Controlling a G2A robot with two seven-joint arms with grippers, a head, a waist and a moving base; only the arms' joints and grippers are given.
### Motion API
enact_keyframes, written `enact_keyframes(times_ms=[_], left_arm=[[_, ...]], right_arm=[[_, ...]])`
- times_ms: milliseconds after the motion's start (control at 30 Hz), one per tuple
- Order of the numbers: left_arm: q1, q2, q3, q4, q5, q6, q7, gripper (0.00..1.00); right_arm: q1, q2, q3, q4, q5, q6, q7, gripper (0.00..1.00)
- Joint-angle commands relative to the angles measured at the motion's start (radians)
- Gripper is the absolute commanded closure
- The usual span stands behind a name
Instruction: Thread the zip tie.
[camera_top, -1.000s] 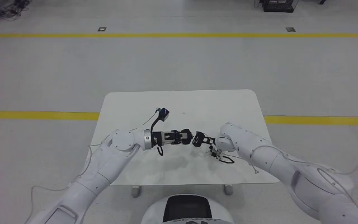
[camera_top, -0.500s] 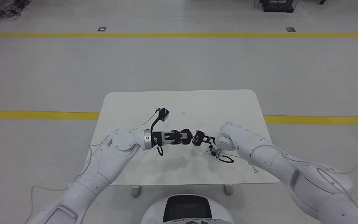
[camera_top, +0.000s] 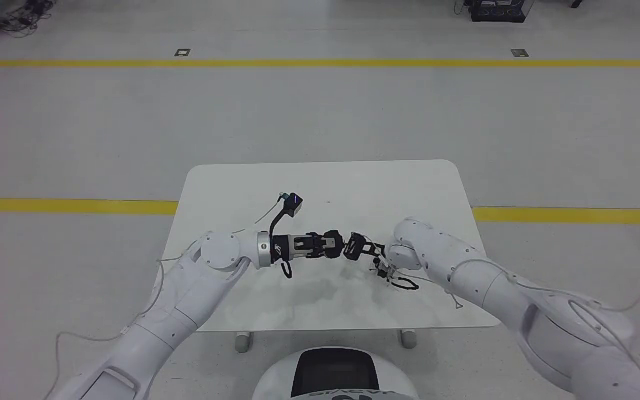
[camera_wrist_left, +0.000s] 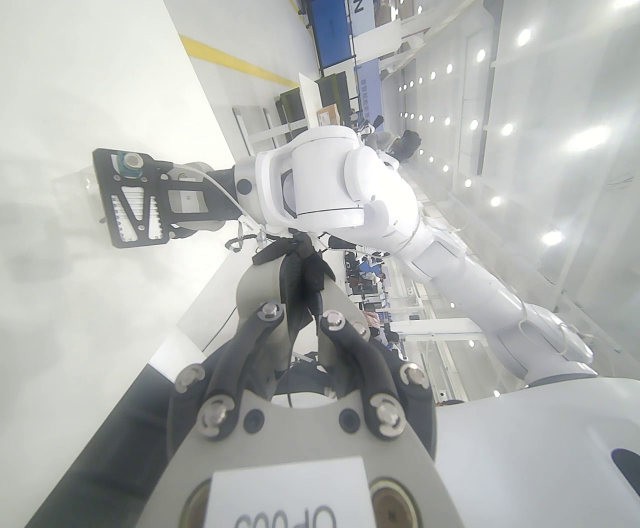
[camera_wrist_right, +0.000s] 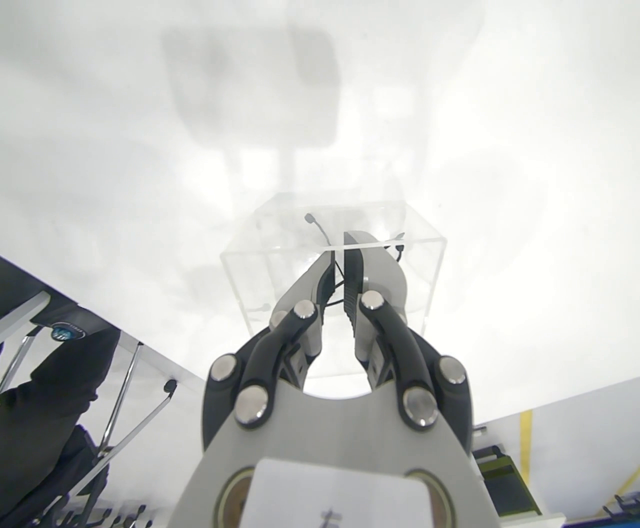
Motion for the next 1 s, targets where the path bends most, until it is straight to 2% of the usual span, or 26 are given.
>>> enact_keyframes(times_ms=[0, 333, 733, 967], left_arm=[[0.000, 0.000, 0.000, 0.000, 0.000, 0.000, 0.000, 1.00], [0.000, 0.000, 0.000, 0.000, 0.000, 0.000, 0.000, 1.00], [0.000, 0.000, 0.000, 0.000, 0.000, 0.000, 0.000, 1.00], [0.000, 0.000, 0.000, 0.000, 0.000, 0.000, 0.000, 1.00]], right_arm=[[0.000, -0.001, 0.000, 0.002, 0.002, 0.000, 0.005, 0.91], [0.003, -0.007, 0.000, 0.010, 0.007, 0.000, 0.010, 0.89], [0.001, 0.013, 0.000, -0.030, 0.003, 0.000, 0.004, 0.87], [-0.003, 0.011, 0.000, -0.032, 0.009, 0.000, 0.015, 0.87]])
